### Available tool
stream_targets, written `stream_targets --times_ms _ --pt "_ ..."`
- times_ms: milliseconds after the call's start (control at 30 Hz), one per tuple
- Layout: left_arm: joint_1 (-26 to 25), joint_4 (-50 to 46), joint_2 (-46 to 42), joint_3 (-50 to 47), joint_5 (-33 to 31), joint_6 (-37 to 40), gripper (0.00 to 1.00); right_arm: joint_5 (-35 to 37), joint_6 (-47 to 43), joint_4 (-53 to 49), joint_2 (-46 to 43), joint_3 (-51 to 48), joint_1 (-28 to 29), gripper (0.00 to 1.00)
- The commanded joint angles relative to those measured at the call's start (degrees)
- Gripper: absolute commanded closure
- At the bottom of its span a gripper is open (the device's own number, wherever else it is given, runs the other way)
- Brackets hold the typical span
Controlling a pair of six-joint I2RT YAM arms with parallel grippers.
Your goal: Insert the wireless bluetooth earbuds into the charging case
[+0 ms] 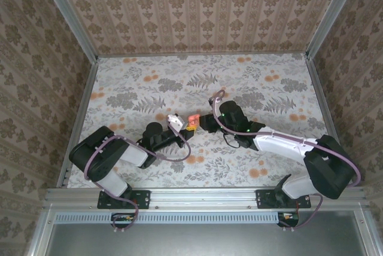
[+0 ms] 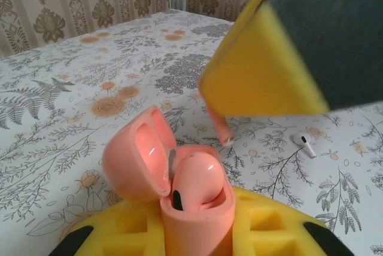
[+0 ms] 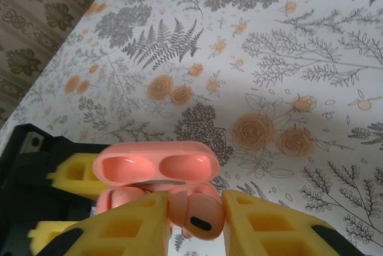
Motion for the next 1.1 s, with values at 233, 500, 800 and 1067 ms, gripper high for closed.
stream_targets --times_ms 233,500,800,1067 --pt "0.50 1.97 -2.10 1.08 1.98 -1.48 0.84 1.97 -1.30 2.22 1.16 1.27 0.91 0.71" --pt "0.50 1.84 -1.75 1.22 1.55 -1.63 0.84 4.25 -2.47 2.09 -4.31 0.11 1.47 0.71" --pt "0.50 1.98 -1.16 2.49 2.65 -2.83 0.84 4.67 -2.67 3.27 -3.34 0.08 1.61 0.71" --pt "0.51 2.01 -1.96 2.53 2.99 -3.51 0.84 4.67 -2.61 4.35 -1.45 0.36 1.94 0.71"
